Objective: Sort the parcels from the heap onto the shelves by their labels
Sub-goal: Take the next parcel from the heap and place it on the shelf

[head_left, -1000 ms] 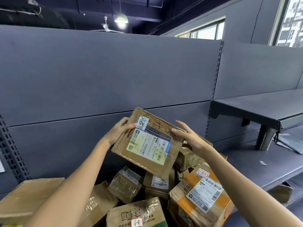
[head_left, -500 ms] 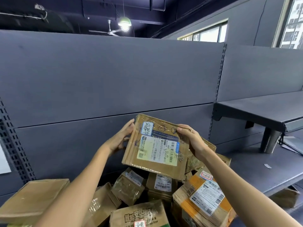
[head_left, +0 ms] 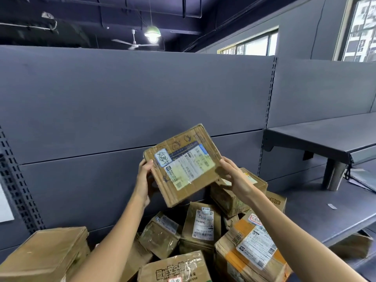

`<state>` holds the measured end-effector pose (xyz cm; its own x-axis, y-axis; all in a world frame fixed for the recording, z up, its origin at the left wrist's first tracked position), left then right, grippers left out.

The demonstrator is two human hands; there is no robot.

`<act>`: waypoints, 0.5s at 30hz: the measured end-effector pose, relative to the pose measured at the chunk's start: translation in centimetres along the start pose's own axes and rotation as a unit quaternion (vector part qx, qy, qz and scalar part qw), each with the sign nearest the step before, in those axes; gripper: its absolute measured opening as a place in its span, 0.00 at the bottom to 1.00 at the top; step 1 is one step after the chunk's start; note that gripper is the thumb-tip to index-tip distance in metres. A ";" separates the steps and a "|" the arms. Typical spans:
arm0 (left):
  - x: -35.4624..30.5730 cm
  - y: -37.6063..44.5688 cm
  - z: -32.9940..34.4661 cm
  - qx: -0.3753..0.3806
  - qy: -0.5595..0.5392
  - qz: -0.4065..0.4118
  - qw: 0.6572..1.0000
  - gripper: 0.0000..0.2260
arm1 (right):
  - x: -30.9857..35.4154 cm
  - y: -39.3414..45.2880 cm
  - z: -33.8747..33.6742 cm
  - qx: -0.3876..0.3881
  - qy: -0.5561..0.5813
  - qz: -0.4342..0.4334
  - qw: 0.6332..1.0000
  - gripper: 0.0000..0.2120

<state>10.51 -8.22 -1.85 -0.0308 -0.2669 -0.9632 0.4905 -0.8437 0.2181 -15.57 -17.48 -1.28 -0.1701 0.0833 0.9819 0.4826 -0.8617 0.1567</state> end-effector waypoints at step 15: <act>1.4 -0.3 2.5 0.172 0.034 -0.054 0.983 0.51 | 2.4 0.4 -2.5 -0.111 0.041 -0.066 0.991 0.15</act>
<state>8.17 -9.47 -2.87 -0.0033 -0.1451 -0.9894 0.1627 -0.9763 0.1426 -17.90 -18.86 0.83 -0.2932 0.1697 0.9409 0.2524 -0.9355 0.2474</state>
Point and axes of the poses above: each hand's wrist, its own y-axis towards the middle knuckle, its own z-axis out of the palm, x = y × z, the point moved 9 cm from there along y, towards the middle knuckle, and after that the axes turned 5 degrees about y, right-handed, at the moved point
